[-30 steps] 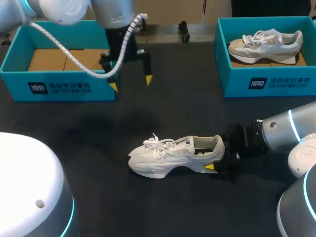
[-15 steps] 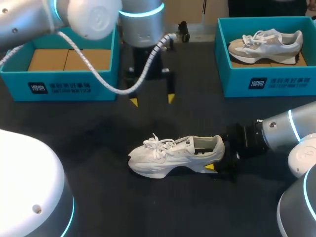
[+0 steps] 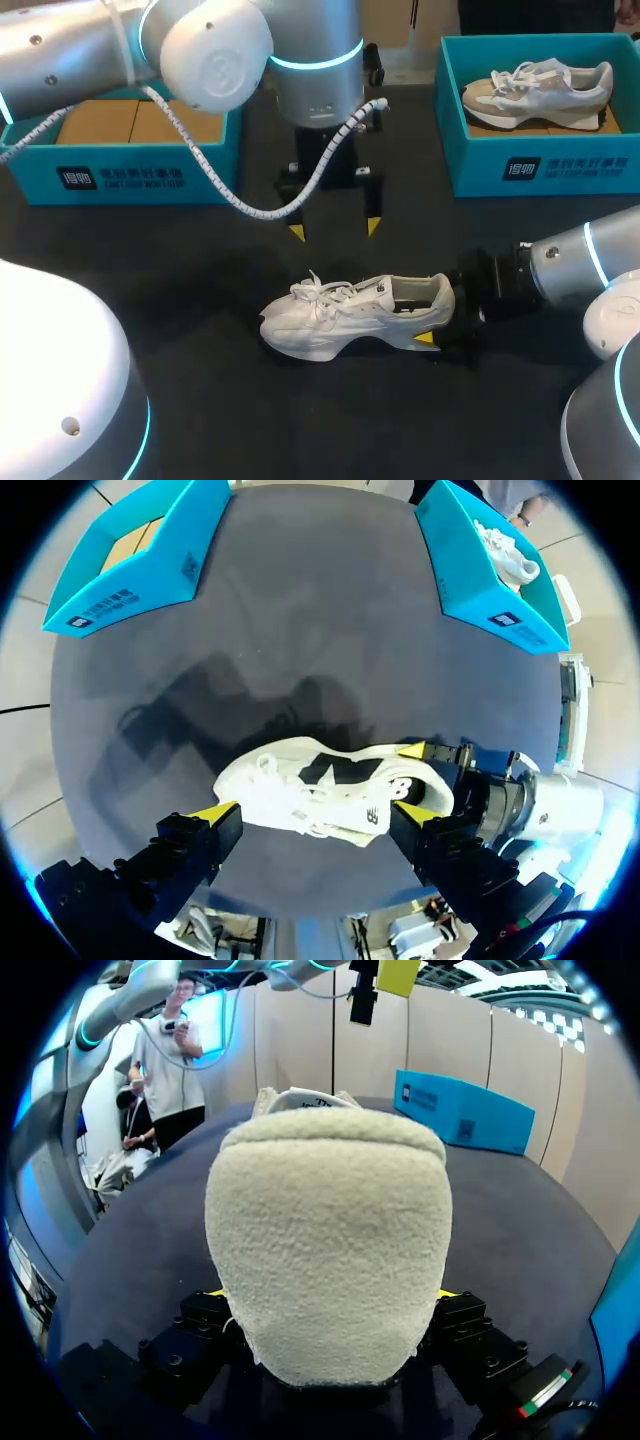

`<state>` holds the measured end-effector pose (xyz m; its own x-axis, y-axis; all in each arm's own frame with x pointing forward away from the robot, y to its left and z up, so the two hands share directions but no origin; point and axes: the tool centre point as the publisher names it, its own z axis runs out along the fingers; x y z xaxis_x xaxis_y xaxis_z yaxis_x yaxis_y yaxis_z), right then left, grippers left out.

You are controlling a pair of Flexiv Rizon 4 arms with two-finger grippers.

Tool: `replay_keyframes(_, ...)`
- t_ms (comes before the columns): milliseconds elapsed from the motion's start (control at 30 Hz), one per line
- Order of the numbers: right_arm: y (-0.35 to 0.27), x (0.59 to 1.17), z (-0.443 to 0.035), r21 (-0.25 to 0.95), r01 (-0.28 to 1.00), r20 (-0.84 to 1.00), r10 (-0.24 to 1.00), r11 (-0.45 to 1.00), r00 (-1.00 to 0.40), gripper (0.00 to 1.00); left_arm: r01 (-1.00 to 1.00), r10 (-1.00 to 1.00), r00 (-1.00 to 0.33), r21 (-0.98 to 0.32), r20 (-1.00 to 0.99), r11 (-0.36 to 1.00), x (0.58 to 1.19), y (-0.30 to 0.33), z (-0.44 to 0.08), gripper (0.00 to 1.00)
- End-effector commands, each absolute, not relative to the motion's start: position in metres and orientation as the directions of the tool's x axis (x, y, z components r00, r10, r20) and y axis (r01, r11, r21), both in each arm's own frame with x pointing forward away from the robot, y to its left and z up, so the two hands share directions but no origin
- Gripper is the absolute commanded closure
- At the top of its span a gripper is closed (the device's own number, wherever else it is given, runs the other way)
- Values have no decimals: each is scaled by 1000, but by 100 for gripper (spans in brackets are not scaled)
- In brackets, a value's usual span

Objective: Take the shoe out of the shoebox, open the shoe tongue, remove and reinsert the insole, then place the shoe into the shoebox

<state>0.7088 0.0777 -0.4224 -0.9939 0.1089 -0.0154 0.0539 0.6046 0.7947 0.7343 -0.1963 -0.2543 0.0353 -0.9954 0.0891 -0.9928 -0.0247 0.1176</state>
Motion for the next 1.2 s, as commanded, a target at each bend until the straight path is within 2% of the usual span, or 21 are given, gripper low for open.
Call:
replay_keyframes(33,79,708,-422,794,53,-18,111,606,-994,100,-993,-995,36,114,93,-25,734,-195,-255,0)
replay_keyframes(567,79,708,-422,794,53,-18,111,606,-994,100,-993,-995,36,114,93,-25,734,-195,-255,0)
replay_keyframes(1200,79,708,-422,794,53,-18,111,606,-994,100,-975,-974,-211,57,82,216,706,-227,-291,0)
